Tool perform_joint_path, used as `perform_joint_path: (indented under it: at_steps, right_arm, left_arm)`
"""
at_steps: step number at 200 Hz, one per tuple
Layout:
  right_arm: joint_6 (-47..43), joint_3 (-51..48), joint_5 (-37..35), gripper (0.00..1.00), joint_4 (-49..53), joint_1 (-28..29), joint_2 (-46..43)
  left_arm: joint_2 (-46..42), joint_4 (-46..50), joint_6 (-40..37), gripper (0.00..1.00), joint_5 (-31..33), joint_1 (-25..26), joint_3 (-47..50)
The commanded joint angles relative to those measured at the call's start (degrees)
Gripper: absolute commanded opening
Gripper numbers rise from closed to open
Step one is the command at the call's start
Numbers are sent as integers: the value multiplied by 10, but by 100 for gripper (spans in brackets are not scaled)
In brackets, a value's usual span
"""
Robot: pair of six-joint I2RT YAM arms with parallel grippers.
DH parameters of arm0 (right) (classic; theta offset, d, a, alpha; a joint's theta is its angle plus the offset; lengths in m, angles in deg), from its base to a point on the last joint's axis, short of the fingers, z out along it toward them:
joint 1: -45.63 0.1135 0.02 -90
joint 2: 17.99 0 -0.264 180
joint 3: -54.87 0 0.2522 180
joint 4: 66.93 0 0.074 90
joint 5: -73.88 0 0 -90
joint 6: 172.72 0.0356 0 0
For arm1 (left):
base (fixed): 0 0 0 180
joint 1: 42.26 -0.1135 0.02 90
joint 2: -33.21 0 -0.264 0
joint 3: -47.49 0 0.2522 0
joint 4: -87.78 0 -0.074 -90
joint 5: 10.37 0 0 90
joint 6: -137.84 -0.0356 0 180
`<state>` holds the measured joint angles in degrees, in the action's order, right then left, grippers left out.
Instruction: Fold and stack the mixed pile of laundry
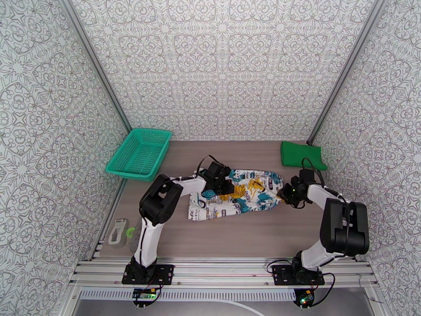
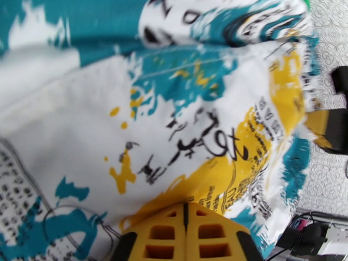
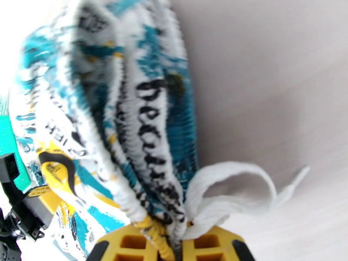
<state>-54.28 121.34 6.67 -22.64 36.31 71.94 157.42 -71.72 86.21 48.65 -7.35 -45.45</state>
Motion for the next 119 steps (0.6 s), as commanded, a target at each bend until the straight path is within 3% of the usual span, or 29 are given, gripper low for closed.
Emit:
perform_joint_path:
  at_steps: [1, 44, 119]
  right_arm:
    - [-34, 57, -58, 0, 63, 17, -38]
    - [-80, 154, -93, 0, 137, 72, -56]
    - [-239, 293, -161, 0, 230, 187, -19]
  left_arm:
    - [7, -34, 31, 0, 18, 1, 5]
    - [10, -59, 47, 0, 13, 1, 18]
    - [18, -93, 65, 0, 4, 0, 33]
